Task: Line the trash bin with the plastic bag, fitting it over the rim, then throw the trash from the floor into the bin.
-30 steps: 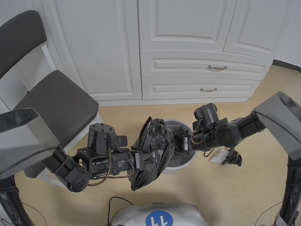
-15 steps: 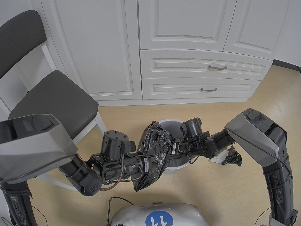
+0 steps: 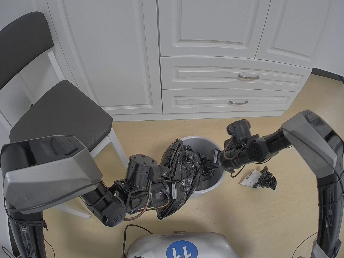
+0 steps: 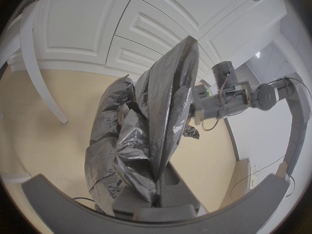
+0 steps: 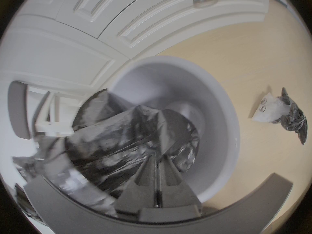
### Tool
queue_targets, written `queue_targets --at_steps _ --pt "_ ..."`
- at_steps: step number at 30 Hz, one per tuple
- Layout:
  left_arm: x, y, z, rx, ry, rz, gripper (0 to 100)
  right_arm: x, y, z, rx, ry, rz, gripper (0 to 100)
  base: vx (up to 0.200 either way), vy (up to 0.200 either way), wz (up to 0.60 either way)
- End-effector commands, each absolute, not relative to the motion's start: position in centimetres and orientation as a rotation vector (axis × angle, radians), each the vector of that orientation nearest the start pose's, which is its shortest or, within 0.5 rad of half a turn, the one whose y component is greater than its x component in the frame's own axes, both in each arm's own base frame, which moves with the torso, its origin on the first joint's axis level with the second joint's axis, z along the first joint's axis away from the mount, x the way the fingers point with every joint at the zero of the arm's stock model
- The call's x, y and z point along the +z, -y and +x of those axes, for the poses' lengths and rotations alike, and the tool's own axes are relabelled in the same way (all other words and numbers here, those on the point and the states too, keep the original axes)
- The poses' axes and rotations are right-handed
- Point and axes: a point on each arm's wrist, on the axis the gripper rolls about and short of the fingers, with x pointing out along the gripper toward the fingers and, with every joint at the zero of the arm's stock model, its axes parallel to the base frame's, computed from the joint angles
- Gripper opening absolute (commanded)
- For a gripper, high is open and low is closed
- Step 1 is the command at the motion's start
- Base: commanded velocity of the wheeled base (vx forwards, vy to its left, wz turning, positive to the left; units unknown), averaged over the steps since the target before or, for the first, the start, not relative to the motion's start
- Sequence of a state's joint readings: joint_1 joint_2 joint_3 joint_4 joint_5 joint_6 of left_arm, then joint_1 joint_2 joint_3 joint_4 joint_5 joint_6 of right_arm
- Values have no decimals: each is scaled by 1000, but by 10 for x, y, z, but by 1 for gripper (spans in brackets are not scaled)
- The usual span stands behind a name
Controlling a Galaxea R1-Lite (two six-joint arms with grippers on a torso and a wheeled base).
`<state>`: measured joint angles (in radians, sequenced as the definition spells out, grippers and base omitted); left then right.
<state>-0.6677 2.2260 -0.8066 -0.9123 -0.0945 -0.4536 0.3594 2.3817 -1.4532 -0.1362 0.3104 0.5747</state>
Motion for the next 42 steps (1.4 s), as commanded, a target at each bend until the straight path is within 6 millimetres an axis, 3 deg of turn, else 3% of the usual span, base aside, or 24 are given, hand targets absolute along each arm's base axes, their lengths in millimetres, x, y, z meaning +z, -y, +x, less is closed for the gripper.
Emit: queue_targets --at_steps 1,4,5,10,16,20,21,25,29,32,37,42 --pt "28 236 289 -626 -652 -274 0 105 -110 417 421 -893 591 0 0 0 0" --pt "29 237 288 -629 -651 -275 0 113 -100 415 435 -878 604 0 0 0 0" --pt "31 238 287 -633 -647 -276 0 119 -86 414 441 -855 604 0 0 0 0" --pt "38 244 291 -621 -608 -251 0 120 -63 412 423 -831 552 0 0 0 0" --pt "56 249 299 -658 -586 3 0 108 -55 399 425 -820 331 0 0 0 0" --pt "73 262 307 -633 -609 45 0 108 -51 393 388 -802 219 0 0 0 0" --pt "80 275 310 -597 -643 87 0 111 -49 388 382 -794 184 0 0 0 0" --pt "86 295 317 -523 -672 159 0 115 -41 382 379 -782 152 0 0 0 0" --pt "101 318 325 -489 -641 183 0 134 -31 363 377 -713 84 0 0 0 0" --pt "100 327 324 -502 -644 194 0 138 -18 353 371 -665 13 0 0 0 0" --pt "81 342 321 -495 -661 229 0 142 6 344 339 -585 -89 0 0 0 0" --pt "75 352 327 -454 -644 253 0 151 13 336 325 -547 -96 0 0 0 0"
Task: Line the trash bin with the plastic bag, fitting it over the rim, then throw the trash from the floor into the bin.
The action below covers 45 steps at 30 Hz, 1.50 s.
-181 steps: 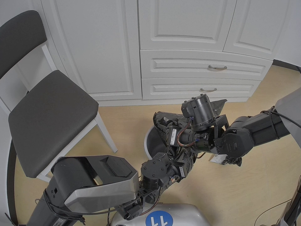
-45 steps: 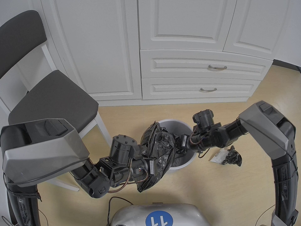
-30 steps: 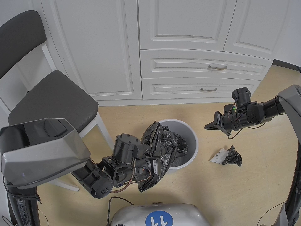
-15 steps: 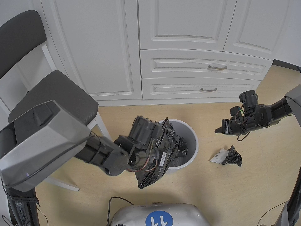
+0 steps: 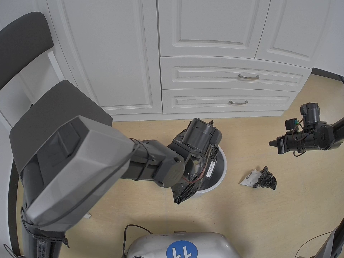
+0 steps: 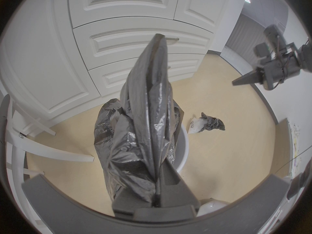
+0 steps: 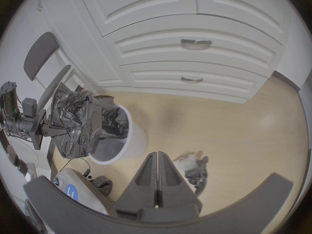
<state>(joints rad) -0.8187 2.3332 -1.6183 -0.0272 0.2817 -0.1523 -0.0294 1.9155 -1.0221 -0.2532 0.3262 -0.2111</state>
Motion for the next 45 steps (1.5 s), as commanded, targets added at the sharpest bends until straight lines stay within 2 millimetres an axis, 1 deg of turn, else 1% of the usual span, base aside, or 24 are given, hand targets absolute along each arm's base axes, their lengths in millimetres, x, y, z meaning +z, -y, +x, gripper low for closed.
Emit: queue_targets --at_steps 1,2,3,6,8,12,13,14,15,16,17,18,19,21,22,24,28,31,32,33,36,40,43,45 --pt "75 352 327 -453 -653 259 0 151 13 335 325 -547 -96 0 0 0 0" --pt "77 351 327 -450 -661 264 0 151 13 335 326 -546 -95 0 0 0 0" --pt "78 350 327 -449 -665 265 100 151 13 336 327 -544 -94 0 0 0 0" --pt "84 348 325 -445 -669 262 100 149 12 337 330 -552 -91 0 0 0 0" --pt "94 343 323 -438 -660 252 100 147 9 337 339 -563 -87 0 0 0 0" --pt "109 333 316 -423 -657 215 100 141 -6 334 373 -593 -56 0 0 0 0" --pt "118 327 311 -422 -653 199 100 140 -24 332 404 -610 -3 0 0 0 0" --pt "122 324 308 -421 -652 193 100 139 -35 332 414 -620 30 0 0 0 0" --pt "122 324 308 -421 -652 193 100 139 -35 332 414 -620 30 0 0 0 0" --pt "127 316 301 -414 -657 181 100 141 -62 329 448 -645 114 0 0 0 0" --pt "128 315 300 -411 -659 179 100 141 -68 328 455 -650 130 0 0 0 0" --pt "129 309 297 -404 -668 176 100 141 -83 325 462 -665 165 0 0 0 0" --pt "129 309 297 -404 -668 176 100 141 -83 325 462 -665 165 0 0 0 0" --pt "124 297 290 -385 -705 184 100 139 -107 318 443 -684 165 0 0 0 0" --pt "124 297 290 -385 -705 184 100 139 -107 318 443 -684 165 0 0 0 0" --pt "117 285 288 -365 -728 188 100 129 -119 316 422 -706 131 0 0 0 0" --pt "95 278 288 -361 -700 163 100 118 -124 322 398 -721 114 0 0 0 0" --pt "80 280 288 -379 -663 150 100 114 -124 324 399 -710 115 0 0 0 0" --pt "78 281 288 -381 -662 151 100 114 -124 324 399 -709 115 0 0 0 0" --pt "71 285 290 -391 -640 144 100 113 -124 324 401 -710 115 0 0 0 0" --pt "66 289 293 -402 -627 168 100 112 -123 323 398 -715 115 0 0 0 0" --pt "59 297 302 -426 -603 260 100 110 -119 326 388 -717 114 0 0 0 0" --pt "58 306 309 -434 -583 276 100 111 -117 326 383 -714 116 0 0 0 0" --pt "57 306 310 -435 -582 279 100 111 -116 326 381 -714 117 0 0 0 0"
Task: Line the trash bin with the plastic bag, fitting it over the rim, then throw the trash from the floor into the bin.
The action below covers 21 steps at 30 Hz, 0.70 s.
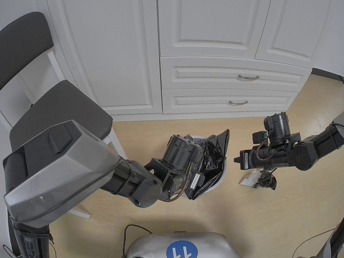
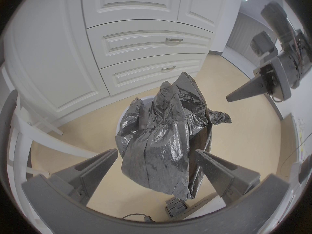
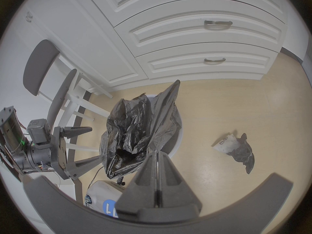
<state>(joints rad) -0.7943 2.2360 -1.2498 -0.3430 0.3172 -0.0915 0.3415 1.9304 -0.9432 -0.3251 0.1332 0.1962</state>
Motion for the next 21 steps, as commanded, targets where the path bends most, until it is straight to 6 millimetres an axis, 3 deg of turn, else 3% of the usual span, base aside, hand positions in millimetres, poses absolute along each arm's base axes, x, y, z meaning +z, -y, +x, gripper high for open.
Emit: queue_targets --at_steps 1,10,20,21 --pt "54 314 314 -423 -560 308 100 113 -113 326 375 -707 120 0 0 0 0" --pt "37 328 324 -327 -495 521 100 116 -109 326 364 -698 125 0 0 0 0" --pt "36 338 330 -322 -466 521 100 115 -108 326 365 -701 122 0 0 0 0" --pt "37 338 329 -322 -466 521 0 114 -108 325 368 -700 113 0 0 0 0"
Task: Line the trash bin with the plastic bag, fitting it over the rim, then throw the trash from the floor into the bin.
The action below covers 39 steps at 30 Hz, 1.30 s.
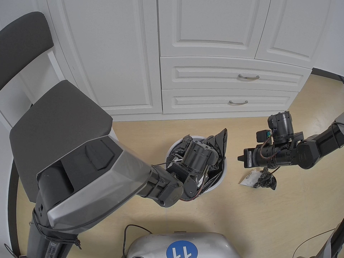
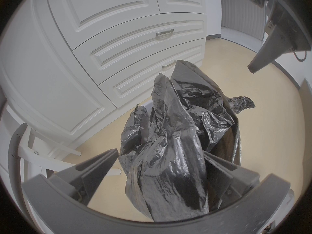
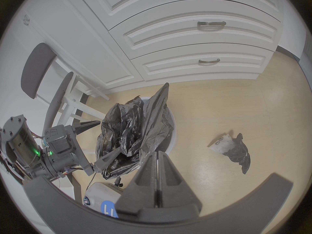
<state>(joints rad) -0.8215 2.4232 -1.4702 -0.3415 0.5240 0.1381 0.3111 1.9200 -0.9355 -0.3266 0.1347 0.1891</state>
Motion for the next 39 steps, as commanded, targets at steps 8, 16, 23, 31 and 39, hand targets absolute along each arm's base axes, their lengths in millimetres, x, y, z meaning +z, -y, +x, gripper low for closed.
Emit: queue_targets --at_steps 8,16,23,31,39 --pt "53 334 325 -316 -447 488 0 107 -111 321 395 -670 79 0 0 0 0" --pt "79 321 314 -292 -437 366 0 100 -112 317 423 -627 35 0 0 0 0" --pt "87 318 312 -256 -448 210 0 100 -115 316 434 -619 36 0 0 0 0" --pt "92 318 314 -241 -444 140 0 85 -116 318 437 -664 6 100 0 0 0" --pt "100 316 309 -236 -439 94 0 68 -121 332 421 -698 19 100 0 0 0"
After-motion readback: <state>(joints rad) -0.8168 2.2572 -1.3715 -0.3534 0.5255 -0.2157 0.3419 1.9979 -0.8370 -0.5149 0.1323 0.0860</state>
